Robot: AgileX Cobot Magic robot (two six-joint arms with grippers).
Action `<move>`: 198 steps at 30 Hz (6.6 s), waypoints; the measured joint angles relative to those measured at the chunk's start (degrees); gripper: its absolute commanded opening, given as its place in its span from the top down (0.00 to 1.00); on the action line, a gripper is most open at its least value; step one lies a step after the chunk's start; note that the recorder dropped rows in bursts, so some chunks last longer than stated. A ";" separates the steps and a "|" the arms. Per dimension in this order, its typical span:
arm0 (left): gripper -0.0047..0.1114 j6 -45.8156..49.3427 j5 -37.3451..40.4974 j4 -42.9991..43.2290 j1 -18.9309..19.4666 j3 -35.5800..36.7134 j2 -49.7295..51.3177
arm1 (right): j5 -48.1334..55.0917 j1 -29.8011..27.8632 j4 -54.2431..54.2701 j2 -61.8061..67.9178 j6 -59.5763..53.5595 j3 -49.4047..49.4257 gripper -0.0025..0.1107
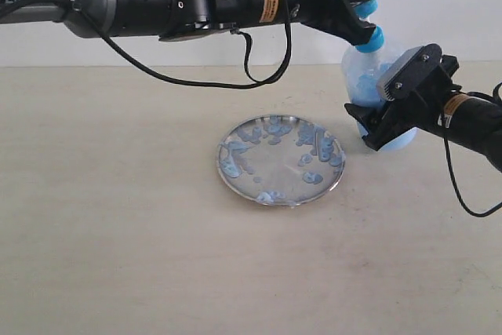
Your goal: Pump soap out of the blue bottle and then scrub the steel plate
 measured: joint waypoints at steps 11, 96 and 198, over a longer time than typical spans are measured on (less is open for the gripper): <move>0.92 1.23 -0.20 -1.60 0.00 -1.22 1.85 | 0.00 0.00 0.11 0.00 0.22 0.00 0.97; 0.92 136.49 -8.90 -151.02 1.21 76.02 -108.95 | 64.46 5.71 -11.57 -59.79 57.38 0.10 0.96; 0.92 148.79 -22.50 -164.30 1.21 77.50 -119.12 | 68.00 -1.72 44.80 -117.86 4.79 51.51 0.96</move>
